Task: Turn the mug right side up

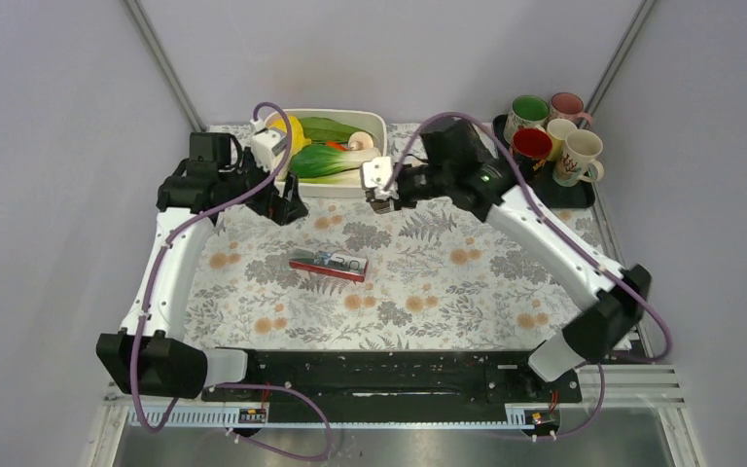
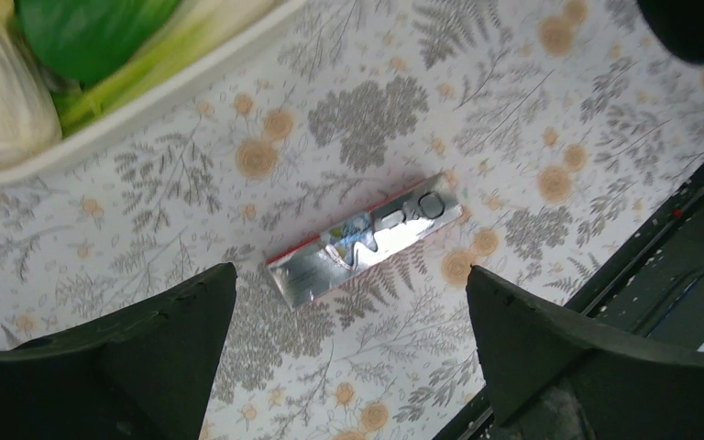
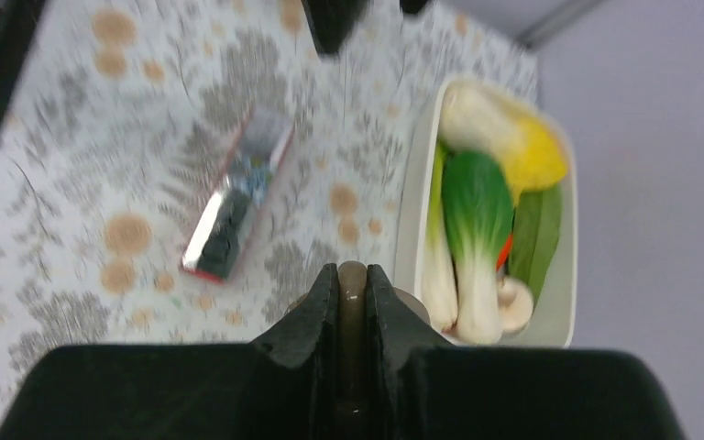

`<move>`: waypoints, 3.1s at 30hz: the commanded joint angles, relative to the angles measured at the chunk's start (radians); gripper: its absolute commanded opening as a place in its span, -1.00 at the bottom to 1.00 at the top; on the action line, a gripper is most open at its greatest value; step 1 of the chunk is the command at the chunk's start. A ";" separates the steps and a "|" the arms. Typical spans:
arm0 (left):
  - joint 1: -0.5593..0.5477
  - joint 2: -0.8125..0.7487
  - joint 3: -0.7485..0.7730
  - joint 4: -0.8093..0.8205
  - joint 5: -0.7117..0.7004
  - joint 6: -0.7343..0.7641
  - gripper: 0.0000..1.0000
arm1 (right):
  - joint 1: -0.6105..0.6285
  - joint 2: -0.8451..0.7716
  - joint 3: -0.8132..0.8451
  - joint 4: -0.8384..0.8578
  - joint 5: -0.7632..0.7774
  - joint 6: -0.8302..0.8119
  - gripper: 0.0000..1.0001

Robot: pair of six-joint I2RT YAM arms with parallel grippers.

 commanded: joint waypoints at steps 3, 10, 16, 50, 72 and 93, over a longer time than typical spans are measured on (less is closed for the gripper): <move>-0.099 -0.040 0.223 0.030 0.176 -0.073 0.98 | -0.004 -0.246 -0.289 0.795 -0.410 0.592 -1.00; -0.218 -0.078 0.265 0.122 0.291 -0.189 0.94 | -0.004 -0.352 -0.457 1.445 -0.361 1.106 -1.00; -0.265 -0.085 0.241 0.125 0.343 -0.201 0.73 | -0.004 -0.368 -0.456 1.488 -0.347 1.176 -1.00; -0.338 0.005 0.181 0.306 0.276 -0.449 -1.00 | -0.045 -0.276 -0.403 1.441 -0.435 1.280 0.40; -0.460 0.187 0.318 -0.277 -0.393 -0.116 -1.00 | 0.138 -0.263 -0.187 -0.074 0.330 0.150 0.62; -0.496 0.233 0.313 -0.290 -0.394 -0.122 -1.00 | 0.285 0.018 0.032 -0.137 0.412 0.161 0.15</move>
